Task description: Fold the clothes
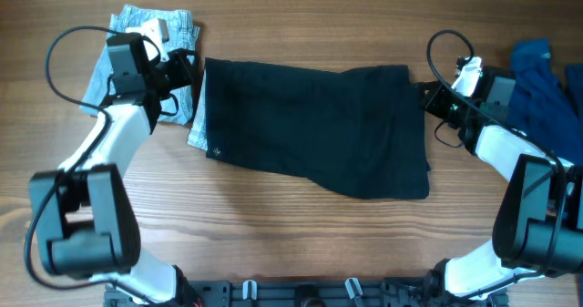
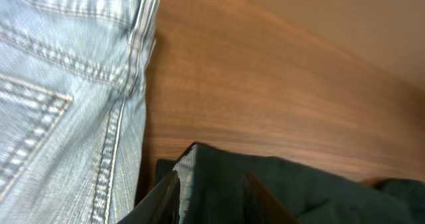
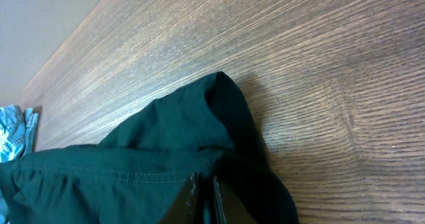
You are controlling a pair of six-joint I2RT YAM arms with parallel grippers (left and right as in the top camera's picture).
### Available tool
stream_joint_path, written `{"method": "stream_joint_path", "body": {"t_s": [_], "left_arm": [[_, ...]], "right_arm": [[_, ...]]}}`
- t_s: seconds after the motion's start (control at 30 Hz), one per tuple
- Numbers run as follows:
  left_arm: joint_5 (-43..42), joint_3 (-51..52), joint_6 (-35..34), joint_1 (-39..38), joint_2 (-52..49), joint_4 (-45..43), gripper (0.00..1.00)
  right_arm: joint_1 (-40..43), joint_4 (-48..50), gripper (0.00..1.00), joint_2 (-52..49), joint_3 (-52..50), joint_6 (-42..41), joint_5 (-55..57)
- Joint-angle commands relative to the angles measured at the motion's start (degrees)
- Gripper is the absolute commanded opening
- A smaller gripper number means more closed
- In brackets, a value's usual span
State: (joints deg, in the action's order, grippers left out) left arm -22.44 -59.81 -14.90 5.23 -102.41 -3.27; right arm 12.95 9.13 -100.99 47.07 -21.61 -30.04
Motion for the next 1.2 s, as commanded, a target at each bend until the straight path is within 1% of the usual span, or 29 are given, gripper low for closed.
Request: {"method": "stream_joint_path", "body": {"t_s": [0.0, 0.03, 0.1, 0.37, 0.43, 0.5, 0.53, 0.57, 0.63, 0.7, 0.87, 0.97, 1.03, 1.07, 1.17], "left_arm": [[-1.60, -0.22, 0.94, -0.52, -4.72, -2.16, 0.30], [-3.02, -0.22, 0.94, -0.52, -5.62, -2.97, 0.28], [-3.96, -0.22, 0.94, -0.63, -6.47, -3.45, 0.27], [-3.93, -0.22, 0.94, -2.80, -10.40, -5.88, 0.25], [-3.98, -0.22, 0.52, -3.19, -10.84, -6.54, 0.22], [-3.91, -0.22, 0.55, -3.54, -10.84, -7.28, 0.16], [-3.93, -0.22, 0.48, -3.58, -10.84, -7.72, 0.08], [-3.93, -0.24, 0.00, -3.56, -10.84, -7.80, 0.04], [-4.15, -0.57, -1.01, -3.17, -10.34, -7.91, 0.04], [-4.17, -1.05, -1.03, -2.27, -8.66, -6.95, 0.04], [-4.09, -1.22, -0.90, 1.92, 2.40, -0.94, 0.04], [-3.19, -1.22, -0.26, 3.39, 6.36, 2.58, 0.04], [-2.47, -1.22, 1.25, 3.67, 7.19, 4.39, 0.04], [-1.22, -1.22, 1.18, 3.67, 7.13, 5.44, 0.04], [-0.92, -1.22, 1.20, 3.21, 5.90, 6.38, 0.04]], "right_arm": [[0.09, 0.26, 0.08, -0.61, 0.13, 0.46, -1.84], [0.09, 0.24, 0.08, -0.61, 0.13, 0.46, -1.84], [0.09, 0.24, 0.08, -0.61, 0.13, 0.46, -1.81], [0.09, 0.24, 0.08, -0.61, 0.13, 0.42, -1.84], [0.09, 0.24, 0.08, -0.61, 0.13, 0.44, -1.92], [0.09, 0.26, 0.08, -0.61, 0.13, 0.42, -2.01], [0.09, 0.26, 0.08, -0.61, 0.13, 0.42, -2.01], [0.09, 0.26, 0.08, -0.61, 0.13, 0.46, -2.01], [0.11, 0.37, 0.04, -0.59, 0.13, 0.59, -1.97], [0.15, 1.22, 0.04, -0.52, 0.22, 0.74, -1.97], [0.20, 1.86, 0.04, 0.90, 3.08, 0.87, -3.65], [0.20, 2.78, 0.04, 1.16, 4.07, 0.55, -5.51], [0.13, 3.54, 0.04, 1.14, 4.11, 0.61, -5.64], [0.13, 3.56, 0.04, 1.14, 4.11, 0.61, -5.64], [0.15, 3.56, 0.04, 1.14, 4.09, 0.66, -5.62]]}}
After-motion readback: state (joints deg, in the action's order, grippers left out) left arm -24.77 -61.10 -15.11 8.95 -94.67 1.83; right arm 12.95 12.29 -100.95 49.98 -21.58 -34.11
